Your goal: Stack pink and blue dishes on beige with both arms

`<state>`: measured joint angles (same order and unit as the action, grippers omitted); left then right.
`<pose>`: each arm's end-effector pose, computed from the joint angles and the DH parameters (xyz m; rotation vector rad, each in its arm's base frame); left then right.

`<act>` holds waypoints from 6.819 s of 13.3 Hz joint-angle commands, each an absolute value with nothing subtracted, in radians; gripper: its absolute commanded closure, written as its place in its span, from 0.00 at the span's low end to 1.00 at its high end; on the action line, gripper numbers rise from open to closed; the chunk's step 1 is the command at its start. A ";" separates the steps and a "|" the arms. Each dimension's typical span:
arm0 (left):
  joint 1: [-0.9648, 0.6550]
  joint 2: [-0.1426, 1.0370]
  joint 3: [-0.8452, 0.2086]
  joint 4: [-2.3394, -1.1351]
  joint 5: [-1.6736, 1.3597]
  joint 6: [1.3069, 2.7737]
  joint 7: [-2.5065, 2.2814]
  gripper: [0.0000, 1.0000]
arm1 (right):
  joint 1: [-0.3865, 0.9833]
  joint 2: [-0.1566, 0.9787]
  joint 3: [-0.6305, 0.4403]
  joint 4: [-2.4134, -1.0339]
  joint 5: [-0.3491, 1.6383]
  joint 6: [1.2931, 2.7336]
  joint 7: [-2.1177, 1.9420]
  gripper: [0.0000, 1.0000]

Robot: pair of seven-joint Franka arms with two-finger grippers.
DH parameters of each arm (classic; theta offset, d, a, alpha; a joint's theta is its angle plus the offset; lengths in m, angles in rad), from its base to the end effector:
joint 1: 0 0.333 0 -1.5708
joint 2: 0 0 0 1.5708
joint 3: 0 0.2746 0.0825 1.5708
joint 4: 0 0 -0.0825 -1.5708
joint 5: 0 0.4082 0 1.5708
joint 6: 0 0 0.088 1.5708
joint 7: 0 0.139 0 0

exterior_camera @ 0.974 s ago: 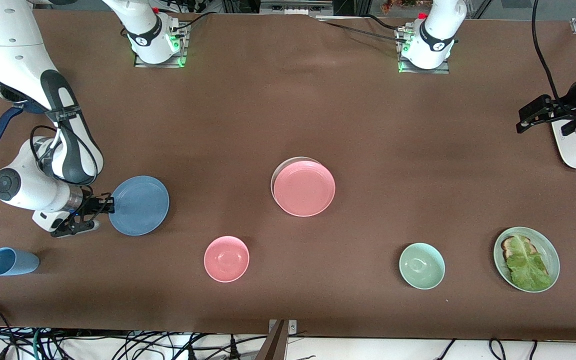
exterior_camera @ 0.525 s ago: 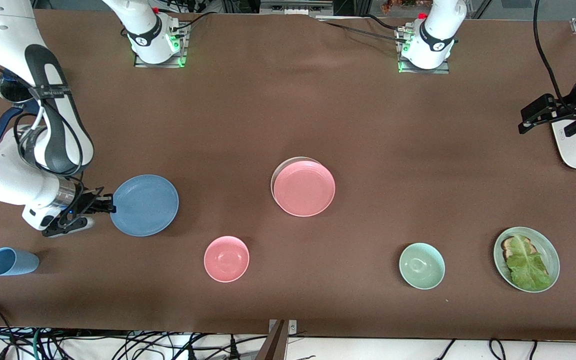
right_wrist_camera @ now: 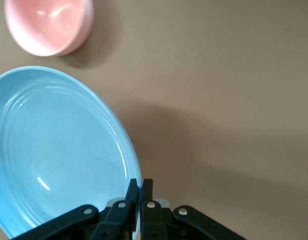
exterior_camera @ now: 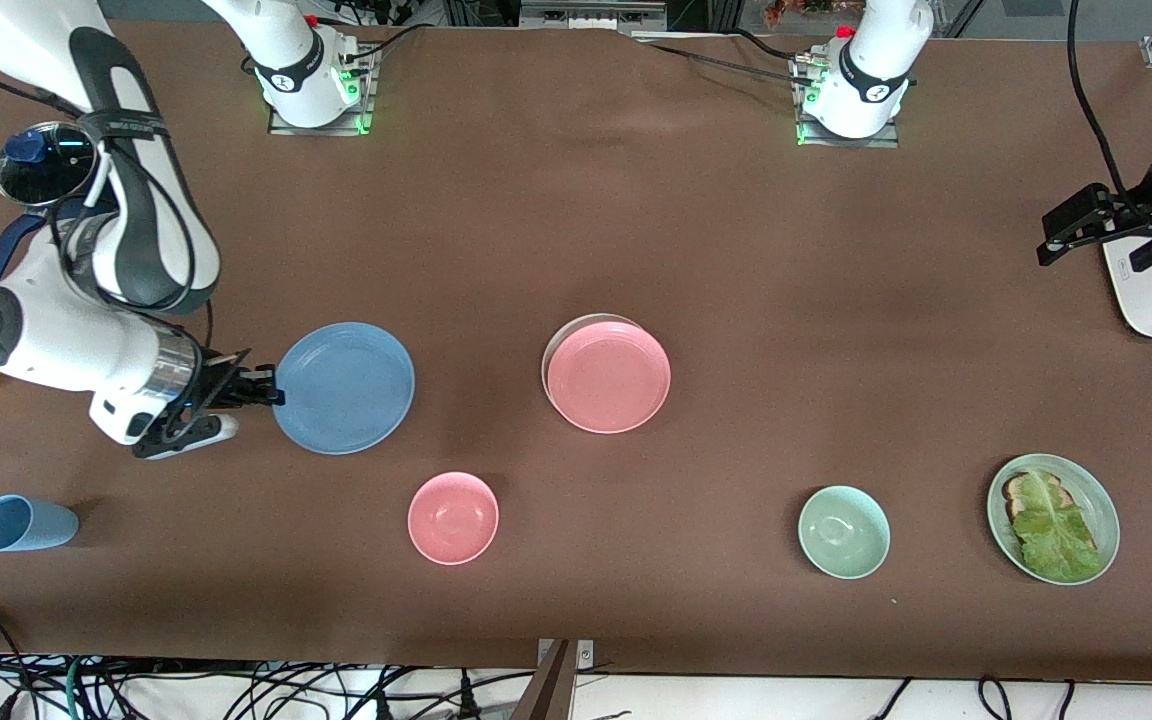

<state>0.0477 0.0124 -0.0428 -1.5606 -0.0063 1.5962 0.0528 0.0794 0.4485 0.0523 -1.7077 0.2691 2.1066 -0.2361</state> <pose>0.5855 0.0021 0.5512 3.1343 -0.0749 0.0367 0.6537 0.1051 0.2478 -2.8710 -0.3161 0.0531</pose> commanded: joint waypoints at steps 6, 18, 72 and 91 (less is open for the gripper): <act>0.044 0.031 -0.043 -1.509 0.002 1.571 0.074 0.00 | 0.478 0.501 -0.041 -1.628 0.281 2.102 0.184 1.00; 0.048 0.032 -0.043 -1.509 0.002 1.572 0.074 0.00 | 0.798 0.747 -0.150 -1.421 0.279 2.286 0.617 1.00; 0.048 0.032 -0.043 -1.509 0.002 1.572 0.075 0.00 | 0.395 0.218 -0.137 -1.681 0.164 1.879 0.257 0.00; 0.048 0.032 -0.043 -1.508 0.002 1.572 0.075 0.00 | 0.066 -0.018 0.014 -1.632 0.023 1.618 0.057 0.00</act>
